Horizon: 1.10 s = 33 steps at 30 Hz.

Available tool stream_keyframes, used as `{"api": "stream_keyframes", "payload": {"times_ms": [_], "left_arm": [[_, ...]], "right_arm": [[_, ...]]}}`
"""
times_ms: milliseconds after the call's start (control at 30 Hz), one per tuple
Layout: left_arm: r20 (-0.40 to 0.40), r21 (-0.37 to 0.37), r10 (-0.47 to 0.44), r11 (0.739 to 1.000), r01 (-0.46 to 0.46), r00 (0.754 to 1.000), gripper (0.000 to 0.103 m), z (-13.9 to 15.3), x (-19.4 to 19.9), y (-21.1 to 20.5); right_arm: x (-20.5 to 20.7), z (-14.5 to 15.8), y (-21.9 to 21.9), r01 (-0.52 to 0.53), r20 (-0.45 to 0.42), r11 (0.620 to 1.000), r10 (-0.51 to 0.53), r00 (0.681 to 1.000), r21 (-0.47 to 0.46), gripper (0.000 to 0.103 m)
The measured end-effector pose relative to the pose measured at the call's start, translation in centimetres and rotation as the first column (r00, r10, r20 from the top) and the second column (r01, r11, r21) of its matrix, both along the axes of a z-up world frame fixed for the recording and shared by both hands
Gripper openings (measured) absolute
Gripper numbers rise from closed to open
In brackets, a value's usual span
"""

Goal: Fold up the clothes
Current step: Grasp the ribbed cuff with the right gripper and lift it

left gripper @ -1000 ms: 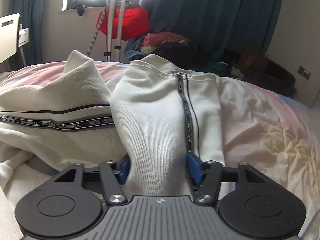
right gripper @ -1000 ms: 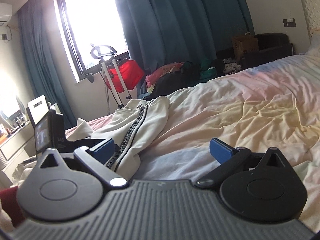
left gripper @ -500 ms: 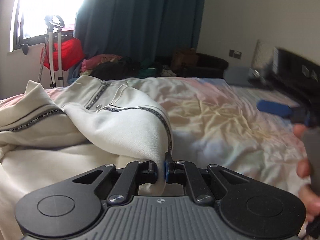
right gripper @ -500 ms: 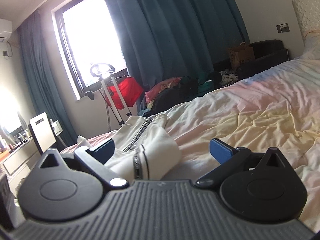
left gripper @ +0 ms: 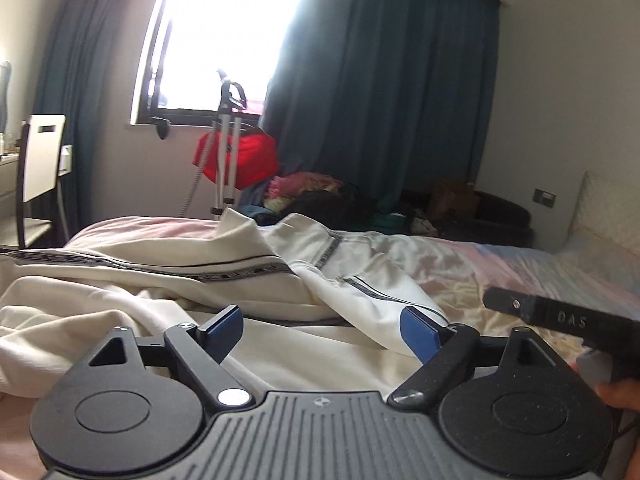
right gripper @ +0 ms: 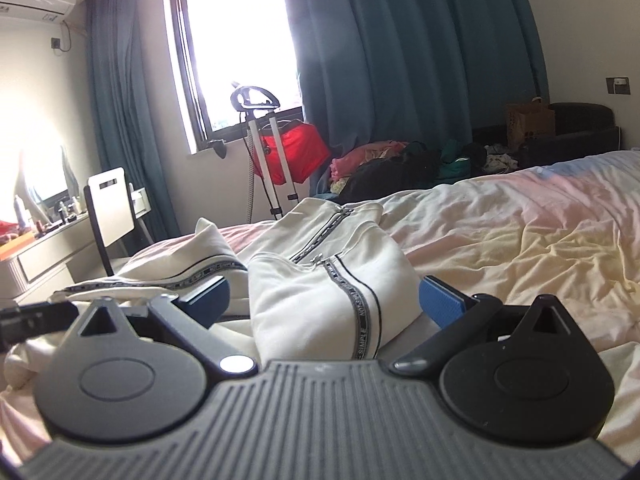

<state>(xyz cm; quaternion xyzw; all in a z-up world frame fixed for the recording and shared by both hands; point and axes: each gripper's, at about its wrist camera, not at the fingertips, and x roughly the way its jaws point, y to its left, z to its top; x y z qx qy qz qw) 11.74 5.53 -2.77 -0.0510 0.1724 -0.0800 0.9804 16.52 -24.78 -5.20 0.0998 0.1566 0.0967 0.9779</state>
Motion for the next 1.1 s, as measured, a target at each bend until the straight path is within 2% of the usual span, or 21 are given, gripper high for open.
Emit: {"api": "stream_keyframes", "payload": {"times_ms": [133, 233, 333, 433, 500, 567, 600, 633, 667, 700, 733, 800, 867, 967, 1033, 1100], "left_arm": [[0.032, -0.006, 0.062, 0.998, -0.061, 0.998, 0.1, 0.7, 0.4, 2.4], [0.073, 0.03, 0.101, 0.994, -0.104, 0.992, 0.1, 0.7, 0.8, 3.9], [0.085, 0.027, 0.134, 0.99, -0.137, 0.987, 0.1, 0.5, 1.8, 5.3], [0.071, -0.019, 0.162, 0.987, -0.161, 0.984, 0.1, 0.1, 2.7, 6.9], [0.059, -0.051, 0.179, 0.983, -0.176, 0.982, 0.1, -0.2, 3.3, 8.0], [0.058, -0.056, 0.2, 0.979, -0.197, 0.978, 0.1, -0.5, 3.7, 8.9], [0.058, -0.056, 0.206, 0.978, -0.203, 0.977, 0.1, -0.6, 3.7, 9.2], [0.059, -0.056, 0.212, 0.976, -0.209, 0.975, 0.1, -0.7, 3.8, 9.6], [0.059, -0.056, 0.218, 0.975, -0.215, 0.974, 0.1, -0.8, 3.8, 9.9], [0.059, -0.057, 0.224, 0.974, -0.221, 0.973, 0.1, -0.9, 3.8, 10.2], [0.049, -0.07, 0.225, 0.973, -0.221, 0.973, 0.1, -1.1, 4.0, 10.5], [0.022, -0.106, 0.218, 0.971, -0.214, 0.976, 0.1, -1.5, 4.5, 11.1], [0.006, -0.131, 0.217, 0.968, -0.214, 0.976, 0.1, -1.8, 4.9, 11.3], [0.008, -0.133, 0.214, 0.968, -0.211, 0.977, 0.1, -1.8, 4.9, 11.2], [0.02, -0.115, 0.214, 0.971, -0.211, 0.977, 0.1, -1.5, 4.6, 10.9], [0.02, -0.105, 0.212, 0.972, -0.208, 0.977, 0.1, -1.2, 4.4, 10.6]], "right_arm": [[1.2, -1.7, 2.5, -0.009, -0.048, 0.995, 0.004, 0.999, -0.1, 0.093], [3.2, -2.9, 4.9, -0.052, -0.095, 0.985, 0.037, 0.995, -0.162, 0.089], [5.9, -3.4, 8.0, -0.088, -0.127, 0.967, 0.059, 0.99, -0.237, 0.078], [9.3, -3.4, 11.7, -0.083, -0.109, 0.935, 0.048, 0.993, -0.343, 0.078], [12.4, -3.6, 14.2, -0.098, -0.144, 0.914, 0.044, 0.989, -0.394, 0.078], [15.6, -4.5, 16.9, -0.111, -0.187, 0.875, 0.024, 0.982, -0.472, 0.063], [17.1, -5.1, 18.1, -0.112, -0.201, 0.849, 0.007, 0.979, -0.516, 0.062], [18.4, -5.6, 18.7, -0.107, -0.218, 0.836, -0.015, 0.976, -0.538, 0.055], [19.6, -6.2, 19.2, -0.101, -0.233, 0.825, -0.038, 0.972, -0.556, 0.04], [20.3, -6.4, 19.1, -0.085, -0.241, 0.83, -0.061, 0.969, -0.552, 0.032], [20.5, -6.3, 18.7, -0.062, -0.23, 0.837, -0.077, 0.97, -0.543, 0.018], [20.7, -6.1, 17.8, -0.02, -0.205, 0.851, -0.104, 0.973, -0.525, 0.016], [19.6, -5.0, 16.8, -0.004, -0.154, 0.858, -0.088, 0.984, -0.514, 0.012], [17.3, -2.0, 13.7, 0.068, -0.031, 0.883, -0.093, 0.995, -0.465, 0.011], [16.0, 0.0, 10.2, 0.141, 0.012, 0.914, -0.148, 0.989, -0.381, 0.01], [14.2, 1.3, 5.5, 0.221, 0.012, 0.941, -0.225, 0.974, -0.258, 0.01]]}}
